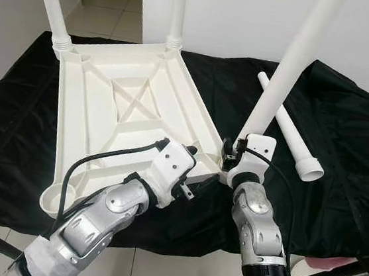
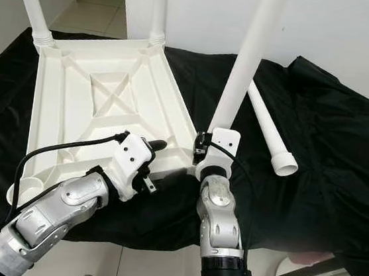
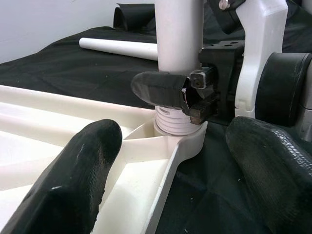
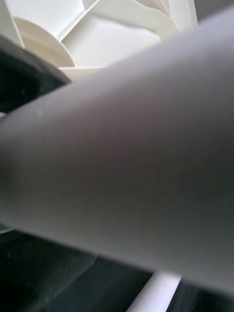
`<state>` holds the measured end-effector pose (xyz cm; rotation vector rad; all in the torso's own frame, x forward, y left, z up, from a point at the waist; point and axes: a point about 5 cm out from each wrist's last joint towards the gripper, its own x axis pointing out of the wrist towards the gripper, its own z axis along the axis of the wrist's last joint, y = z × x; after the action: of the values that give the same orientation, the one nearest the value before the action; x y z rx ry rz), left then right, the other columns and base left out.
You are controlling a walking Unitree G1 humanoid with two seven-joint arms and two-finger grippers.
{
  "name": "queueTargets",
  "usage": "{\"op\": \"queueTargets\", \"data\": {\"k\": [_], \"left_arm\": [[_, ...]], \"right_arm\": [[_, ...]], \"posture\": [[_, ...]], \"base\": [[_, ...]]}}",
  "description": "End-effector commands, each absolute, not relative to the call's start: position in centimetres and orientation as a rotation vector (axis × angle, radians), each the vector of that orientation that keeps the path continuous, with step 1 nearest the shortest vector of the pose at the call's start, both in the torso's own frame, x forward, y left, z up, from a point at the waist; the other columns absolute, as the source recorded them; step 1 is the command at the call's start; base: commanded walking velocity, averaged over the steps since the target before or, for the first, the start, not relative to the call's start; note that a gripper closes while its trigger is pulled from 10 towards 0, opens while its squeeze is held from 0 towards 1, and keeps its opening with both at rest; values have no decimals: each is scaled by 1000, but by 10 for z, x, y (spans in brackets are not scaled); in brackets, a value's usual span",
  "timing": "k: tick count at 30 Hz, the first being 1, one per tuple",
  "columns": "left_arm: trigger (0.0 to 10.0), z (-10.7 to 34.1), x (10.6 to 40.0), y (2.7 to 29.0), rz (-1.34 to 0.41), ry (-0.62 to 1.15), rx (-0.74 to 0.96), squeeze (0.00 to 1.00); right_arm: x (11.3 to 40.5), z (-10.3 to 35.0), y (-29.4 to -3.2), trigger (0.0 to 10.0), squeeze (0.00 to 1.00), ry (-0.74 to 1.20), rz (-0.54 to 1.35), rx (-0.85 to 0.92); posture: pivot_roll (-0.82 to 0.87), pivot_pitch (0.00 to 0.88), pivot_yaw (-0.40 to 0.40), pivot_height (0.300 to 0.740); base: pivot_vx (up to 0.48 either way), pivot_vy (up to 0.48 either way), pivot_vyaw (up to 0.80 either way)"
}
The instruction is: Building children table
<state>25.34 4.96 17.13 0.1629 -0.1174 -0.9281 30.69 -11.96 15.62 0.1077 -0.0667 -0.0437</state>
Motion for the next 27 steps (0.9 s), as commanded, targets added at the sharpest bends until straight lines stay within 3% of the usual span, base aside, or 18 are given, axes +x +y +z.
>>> {"op": "queueTargets", "data": {"k": [1,6,7,9,10,27], "left_arm": [[10000,169,245,46,-1072,-99,180,0],[10000,168,244,45,-1078,-94,179,0],[10000,169,244,45,-1078,-94,180,0],[10000,169,243,45,-1078,-94,181,0],[10000,169,243,46,-1078,-94,181,0],[10000,169,244,43,-1083,-94,190,0]], "right_arm": [[305,157,-123,10000,1000,-67,-52,116],[305,161,-132,10000,1000,-88,-25,99],[305,161,-137,10000,86,-89,-1,91],[305,161,-140,10000,86,-89,18,85],[305,162,-144,10000,0,-93,52,81],[314,159,-148,10000,0,-92,633,-162]], "posture": [[-32,73,-39,740],[-34,74,-38,740],[-34,74,-36,740],[-34,74,-36,740],[-34,76,-37,740],[-45,90,-22,740]], "base": [[0,0,0],[0,0,0],[0,0,0],[0,0,0],[0,0,0],[0,0,0]]}}
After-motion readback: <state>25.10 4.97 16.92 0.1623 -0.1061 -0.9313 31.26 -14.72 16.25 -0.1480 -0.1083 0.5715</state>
